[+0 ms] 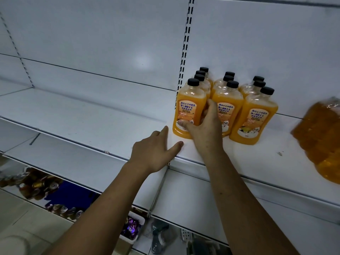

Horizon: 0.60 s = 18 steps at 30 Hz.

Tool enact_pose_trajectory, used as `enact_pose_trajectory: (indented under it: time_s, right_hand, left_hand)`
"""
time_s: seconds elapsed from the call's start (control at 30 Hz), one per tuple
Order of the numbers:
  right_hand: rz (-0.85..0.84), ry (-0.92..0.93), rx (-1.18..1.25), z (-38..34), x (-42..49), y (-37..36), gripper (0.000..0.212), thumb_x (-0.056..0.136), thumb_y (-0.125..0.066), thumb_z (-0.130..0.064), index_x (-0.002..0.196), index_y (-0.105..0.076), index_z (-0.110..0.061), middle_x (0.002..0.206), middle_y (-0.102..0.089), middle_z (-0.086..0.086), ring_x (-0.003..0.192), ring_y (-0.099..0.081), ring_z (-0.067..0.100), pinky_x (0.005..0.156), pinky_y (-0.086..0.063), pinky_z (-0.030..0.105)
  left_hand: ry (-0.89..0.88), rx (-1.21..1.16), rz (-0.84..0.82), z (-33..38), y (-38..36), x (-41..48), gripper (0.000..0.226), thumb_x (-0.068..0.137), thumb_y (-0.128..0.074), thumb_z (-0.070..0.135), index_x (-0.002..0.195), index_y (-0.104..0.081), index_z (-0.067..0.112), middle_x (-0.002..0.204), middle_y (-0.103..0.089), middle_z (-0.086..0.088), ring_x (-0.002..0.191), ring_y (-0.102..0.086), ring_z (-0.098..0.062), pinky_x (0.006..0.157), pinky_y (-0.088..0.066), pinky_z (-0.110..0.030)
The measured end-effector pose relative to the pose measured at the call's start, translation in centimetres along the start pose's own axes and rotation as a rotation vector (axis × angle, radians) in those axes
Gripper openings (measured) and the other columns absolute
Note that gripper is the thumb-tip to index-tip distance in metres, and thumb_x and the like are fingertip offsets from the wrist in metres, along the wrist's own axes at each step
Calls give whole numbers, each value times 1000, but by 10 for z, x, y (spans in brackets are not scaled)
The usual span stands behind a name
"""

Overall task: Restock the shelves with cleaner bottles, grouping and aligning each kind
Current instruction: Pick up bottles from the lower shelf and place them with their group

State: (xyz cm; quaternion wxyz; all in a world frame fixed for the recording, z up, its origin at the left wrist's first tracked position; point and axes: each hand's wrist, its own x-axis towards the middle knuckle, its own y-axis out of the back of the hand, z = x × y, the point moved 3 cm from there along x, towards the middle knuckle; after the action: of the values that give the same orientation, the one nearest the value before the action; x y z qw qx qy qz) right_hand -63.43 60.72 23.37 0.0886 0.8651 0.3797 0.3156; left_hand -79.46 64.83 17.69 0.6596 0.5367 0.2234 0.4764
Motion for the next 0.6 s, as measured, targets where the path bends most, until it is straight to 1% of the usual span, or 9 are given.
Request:
enact_pose_trajectory:
  time_s: [0.07,0.17,0.33,0.43,0.5,0.6]
  right_hand:
    - [-6,4,2,0,0,1,91,77,-89,-45,150,-35,-32,144,-57,-6,130,-61,21,101,-57,52]
    - [-20,8,21,0,-1,1,91,79,-89,-41,151,-35,-30,146,-57,-5,132,-60,21,103,-56,52]
    - [-17,15,31,2,0,1,92,79,-89,-38,152,-34,-29,147,-56,-4,133,-59,21,104,-56,52]
    - [-3,12,28,3,-1,1,94,77,-90,-41,152,-34,-30,146,-54,-3,133,-58,21,102,-57,52]
    - [-4,9,30,5,-3,2,94,77,-90,-44,151,-34,-31,146,-54,-3,131,-58,21,101,-58,50]
    - [-5,17,11,6,-7,9,91,78,-89,-47,150,-36,-29,143,-56,-2,127,-61,20,97,-60,41]
  left_hand:
    - [-4,-7,4,0,0,1,88,89,-17,90,153,-32,33,138,-62,4,113,-67,-22,89,-58,-46]
    - [0,0,1,0,0,1,87,91,-19,89,157,-29,33,140,-60,4,116,-66,-22,89,-57,-44]
    - [13,-2,-9,1,0,0,89,89,-18,91,156,-29,34,140,-61,4,117,-66,-23,91,-58,-47]
    - [25,0,-16,1,1,0,91,86,-15,93,155,-30,35,139,-61,4,116,-66,-23,91,-59,-50]
    - [24,0,-22,1,1,-1,89,88,-17,92,155,-30,35,139,-61,4,116,-66,-23,91,-58,-49]
    - [23,-11,-22,2,4,-2,87,89,-19,90,154,-31,34,137,-62,4,115,-66,-23,90,-58,-47]
